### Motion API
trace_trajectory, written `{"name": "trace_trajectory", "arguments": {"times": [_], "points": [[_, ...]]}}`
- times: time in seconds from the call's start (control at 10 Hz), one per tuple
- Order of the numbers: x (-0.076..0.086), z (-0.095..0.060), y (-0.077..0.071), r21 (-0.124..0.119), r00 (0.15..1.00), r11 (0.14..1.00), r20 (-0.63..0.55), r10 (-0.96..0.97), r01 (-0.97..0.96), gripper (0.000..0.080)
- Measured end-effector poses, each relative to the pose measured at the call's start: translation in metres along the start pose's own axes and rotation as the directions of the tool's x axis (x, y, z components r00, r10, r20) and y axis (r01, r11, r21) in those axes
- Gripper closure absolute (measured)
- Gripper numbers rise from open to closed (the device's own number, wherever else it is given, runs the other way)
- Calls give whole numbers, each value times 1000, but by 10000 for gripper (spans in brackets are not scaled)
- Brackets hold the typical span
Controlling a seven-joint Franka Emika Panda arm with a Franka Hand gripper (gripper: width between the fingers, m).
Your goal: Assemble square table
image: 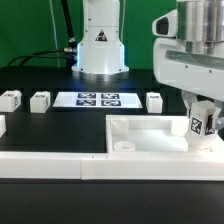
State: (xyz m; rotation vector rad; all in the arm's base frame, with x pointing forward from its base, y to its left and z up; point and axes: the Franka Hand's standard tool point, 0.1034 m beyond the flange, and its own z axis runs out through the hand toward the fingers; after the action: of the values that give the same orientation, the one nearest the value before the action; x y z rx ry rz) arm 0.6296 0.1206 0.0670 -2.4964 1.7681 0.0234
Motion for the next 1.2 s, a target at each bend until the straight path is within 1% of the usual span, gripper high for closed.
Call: {"name": "trace_trajectory", "arguments": {"times": [0.1,0.2,0.3,0.4,0.5,0.6,0.7,0.8,0.9,1.0,1.2], "points": [[-4,1,0,0,989,989,8,150,-150,506],[-5,2,-4,27,925,925,45,377,-378,506],[-3,3,-4,40,882,882,69,466,-469,506],[-4,3,-4,41,899,899,68,433,-436,498],[-4,2,-4,49,929,929,64,364,-368,498],[-1,1,-6,73,974,972,53,220,-224,302],[2,3,-4,96,999,995,26,27,-30,302],[-1,5,-3,95,986,981,12,-169,167,183],[3,5,-2,94,948,943,-2,-319,318,155],[9,7,0,107,931,925,-24,-364,364,151],[9,8,1,98,860,854,-41,-509,511,150]]}}
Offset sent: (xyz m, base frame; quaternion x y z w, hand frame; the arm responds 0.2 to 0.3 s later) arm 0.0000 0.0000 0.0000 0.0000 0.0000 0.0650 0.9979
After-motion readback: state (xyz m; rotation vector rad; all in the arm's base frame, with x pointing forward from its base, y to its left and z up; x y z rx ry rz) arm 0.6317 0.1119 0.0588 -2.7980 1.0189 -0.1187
